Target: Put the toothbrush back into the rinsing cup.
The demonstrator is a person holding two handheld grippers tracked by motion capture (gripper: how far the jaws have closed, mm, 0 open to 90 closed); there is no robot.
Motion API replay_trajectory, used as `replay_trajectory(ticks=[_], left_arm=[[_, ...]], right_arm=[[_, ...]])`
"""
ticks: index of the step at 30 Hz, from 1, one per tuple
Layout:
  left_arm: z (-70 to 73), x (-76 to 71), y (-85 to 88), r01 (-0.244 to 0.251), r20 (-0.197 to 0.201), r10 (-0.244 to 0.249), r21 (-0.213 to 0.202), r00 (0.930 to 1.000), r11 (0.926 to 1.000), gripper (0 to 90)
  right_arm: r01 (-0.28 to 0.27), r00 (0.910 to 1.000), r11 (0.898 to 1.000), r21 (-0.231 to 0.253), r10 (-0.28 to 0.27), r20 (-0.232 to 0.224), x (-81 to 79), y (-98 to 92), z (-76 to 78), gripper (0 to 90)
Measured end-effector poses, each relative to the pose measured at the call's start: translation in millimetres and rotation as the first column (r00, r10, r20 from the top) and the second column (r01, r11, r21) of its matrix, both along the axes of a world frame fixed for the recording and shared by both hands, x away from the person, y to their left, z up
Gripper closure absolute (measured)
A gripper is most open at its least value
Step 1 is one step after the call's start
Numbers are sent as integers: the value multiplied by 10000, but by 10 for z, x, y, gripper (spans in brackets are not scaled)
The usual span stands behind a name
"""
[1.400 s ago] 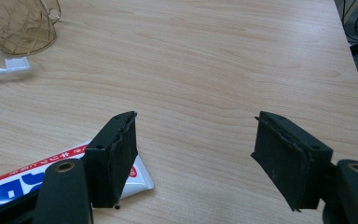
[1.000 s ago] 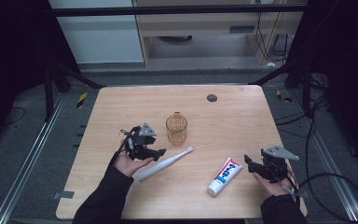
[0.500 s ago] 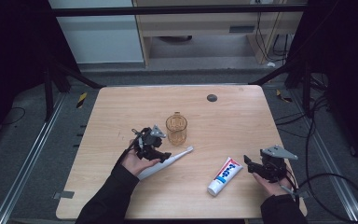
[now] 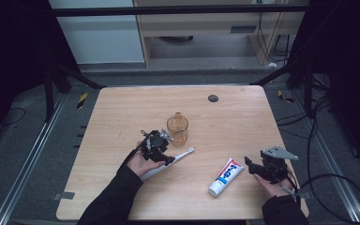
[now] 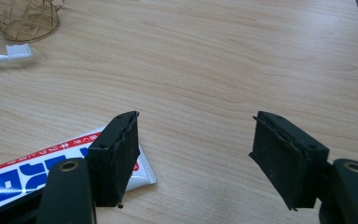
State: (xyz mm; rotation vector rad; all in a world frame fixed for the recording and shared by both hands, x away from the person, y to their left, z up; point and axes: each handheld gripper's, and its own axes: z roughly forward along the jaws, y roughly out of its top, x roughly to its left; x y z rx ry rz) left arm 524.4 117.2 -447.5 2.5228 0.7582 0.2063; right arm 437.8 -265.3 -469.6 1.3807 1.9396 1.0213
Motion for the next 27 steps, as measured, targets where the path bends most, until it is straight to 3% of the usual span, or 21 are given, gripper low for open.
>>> replay_trajectory(ticks=[15, 27], left_arm=[[-100, 27, -63, 387, -465, -365, 478, 9983, 9981, 499], [-172, 51, -91, 399, -676, -348, 757, 9971, 9963, 540]], right_arm=[[-98, 9999, 9999, -67, 97, -80, 7, 14, -7, 321], [-144, 9998, 9999, -92, 143, -114, 11, 15, -12, 322]])
